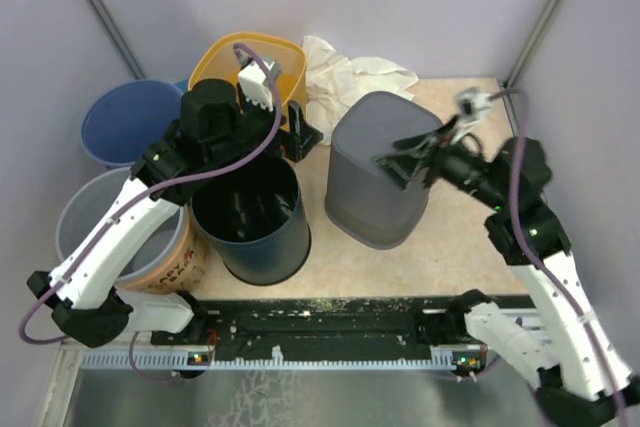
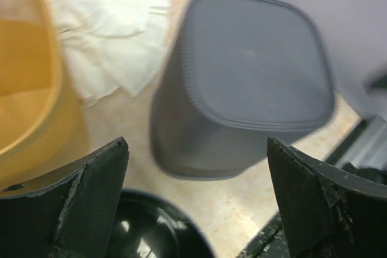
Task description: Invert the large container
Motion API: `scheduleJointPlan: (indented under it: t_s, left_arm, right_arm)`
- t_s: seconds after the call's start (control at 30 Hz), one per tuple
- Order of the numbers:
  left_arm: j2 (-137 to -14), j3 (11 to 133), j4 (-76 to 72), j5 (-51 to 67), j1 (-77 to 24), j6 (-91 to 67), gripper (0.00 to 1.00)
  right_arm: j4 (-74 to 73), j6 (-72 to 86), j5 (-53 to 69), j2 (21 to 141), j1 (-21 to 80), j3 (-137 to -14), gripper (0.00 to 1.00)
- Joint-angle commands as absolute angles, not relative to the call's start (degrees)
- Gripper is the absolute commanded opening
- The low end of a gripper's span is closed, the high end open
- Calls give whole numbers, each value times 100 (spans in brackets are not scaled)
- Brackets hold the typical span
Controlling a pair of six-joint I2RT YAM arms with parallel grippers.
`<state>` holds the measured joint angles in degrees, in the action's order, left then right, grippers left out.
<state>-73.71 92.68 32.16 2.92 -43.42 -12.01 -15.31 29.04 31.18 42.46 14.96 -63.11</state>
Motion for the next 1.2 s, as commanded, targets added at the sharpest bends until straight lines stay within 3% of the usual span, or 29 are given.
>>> scheduleJointPlan:
  t_s: [0.0, 0.1, 0.33, 0.53, 0.73, 0.87, 1.0, 1.17]
  left_arm:
    - [-7030, 9425, 3877, -673, -3856, -1378, 100]
    - [-6845, 9456, 3960, -981, -3746, -1510, 100]
    - [-6453, 9440, 4272, -1734, -3639, -1652, 100]
    - [-6313, 9187, 4247, -1693, -3621, -1716, 100]
    - [-6170, 8850, 3931, -1217, -3621, -1770, 100]
    - [-6095, 8699, 3871, -884, -3621, -1781, 100]
    - [-5986, 8428, 3776, -677, -3621, -1777, 100]
    - [-5873, 8214, 3581, -417, -3621, -1674, 100]
  right_arm:
    - [-2613, 1414, 1688, 5116, 4266, -7534, 83]
    - [-3236, 720, 62, 6007, 5843, -8117, 84]
    - [-2657, 761, 208, 6296, 5930, -7569, 86]
    - [-2938, 938, -938, 6458, 5851, -7280, 87]
    - [-2791, 1024, -2395, 6846, 4838, -7160, 87]
    - [-2446, 1240, -2515, 6961, 3329, -7046, 88]
    - [-2698, 1521, -3089, 7323, 2821, -7498, 88]
    - [-2346, 1772, -2116, 7178, 2866, -7432, 87]
